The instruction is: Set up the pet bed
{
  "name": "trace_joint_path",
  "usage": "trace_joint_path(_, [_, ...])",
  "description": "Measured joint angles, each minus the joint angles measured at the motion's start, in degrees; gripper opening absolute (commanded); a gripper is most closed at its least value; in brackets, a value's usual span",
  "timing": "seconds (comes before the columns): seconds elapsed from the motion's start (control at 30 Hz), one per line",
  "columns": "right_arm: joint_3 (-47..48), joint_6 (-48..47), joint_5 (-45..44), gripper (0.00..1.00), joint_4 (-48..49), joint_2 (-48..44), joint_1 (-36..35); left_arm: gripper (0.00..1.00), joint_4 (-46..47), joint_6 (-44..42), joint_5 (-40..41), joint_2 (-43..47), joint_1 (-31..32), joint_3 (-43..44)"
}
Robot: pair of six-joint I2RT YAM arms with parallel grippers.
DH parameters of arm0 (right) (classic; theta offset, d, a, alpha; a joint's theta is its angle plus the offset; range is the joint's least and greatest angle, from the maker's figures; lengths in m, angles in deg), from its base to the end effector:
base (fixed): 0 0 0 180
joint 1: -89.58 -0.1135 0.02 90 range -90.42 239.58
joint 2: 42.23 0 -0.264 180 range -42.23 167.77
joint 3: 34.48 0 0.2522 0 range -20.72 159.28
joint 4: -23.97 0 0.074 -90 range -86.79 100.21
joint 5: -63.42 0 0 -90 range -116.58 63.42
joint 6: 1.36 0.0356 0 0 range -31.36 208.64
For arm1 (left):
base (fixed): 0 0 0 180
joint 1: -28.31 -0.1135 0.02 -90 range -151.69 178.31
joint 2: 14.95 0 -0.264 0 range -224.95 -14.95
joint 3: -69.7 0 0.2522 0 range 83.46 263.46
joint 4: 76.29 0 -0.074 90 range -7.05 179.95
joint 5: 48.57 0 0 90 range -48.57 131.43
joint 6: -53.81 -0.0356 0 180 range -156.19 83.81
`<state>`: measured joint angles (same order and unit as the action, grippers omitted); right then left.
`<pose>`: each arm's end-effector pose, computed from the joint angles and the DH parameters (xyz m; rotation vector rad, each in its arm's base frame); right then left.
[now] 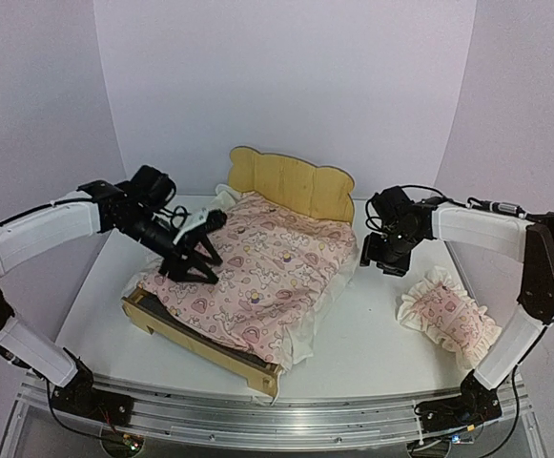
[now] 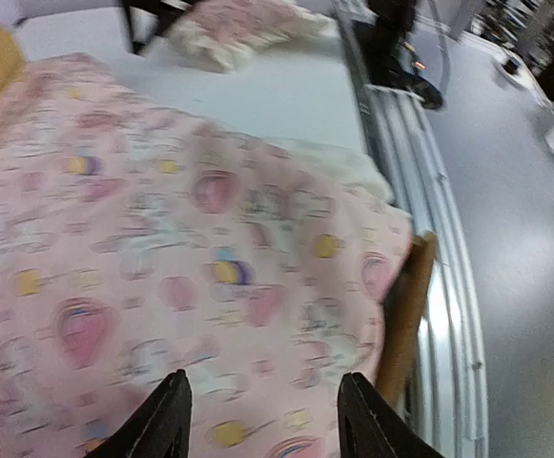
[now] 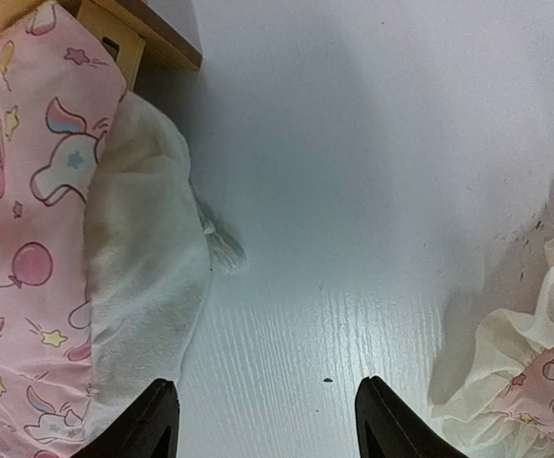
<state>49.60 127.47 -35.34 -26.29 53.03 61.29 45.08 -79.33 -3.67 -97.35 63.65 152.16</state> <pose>0.3053 0.1582 0.2316 0.2933 2.6206 0.2027 0.2211 -0.1877 0.2909 1.7282 1.6745 -0.9444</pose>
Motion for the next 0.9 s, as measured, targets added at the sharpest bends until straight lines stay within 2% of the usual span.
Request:
trace_joint_path(0.13, [0.26, 0.68, -0.08, 0.65, 0.57, 4.19, -1.97, 0.53, 6.75, 4.42, 1.45, -0.97, -13.67, 4.08])
trace_joint_path(0.23, [1.66, 0.68, -0.12, 0.65, 0.76, 8.81, -3.95, 0.52, 13.04, 6.78, 7.34, -3.38, -24.25, 4.14])
trace_joint_path(0.37, [6.57, 0.63, 0.09, 0.65, 1.05, 15.49, -6.04, 0.48, 19.87, 7.17, 14.72, -7.29, -32.80, 0.89])
trace_joint_path(0.53, [14.51, -0.29, 0.20, 0.65, -0.14, 20.73, -6.62, 0.46, 21.98, 3.55, 19.89, -9.77, -35.69, -7.88])
trace_joint_path(0.7, [21.20, -2.09, -0.12, 0.65, -0.15, 24.53, -6.29, 0.45, 18.15, -4.60, 17.28, -7.17, -35.46, -16.43])
trace_joint_path(0.9, [34.63, -3.56, 3.33, 0.65, 0.95, 34.74, -4.91, 0.43, 14.21, -10.49, 14.89, -3.36, -35.63, -20.80])
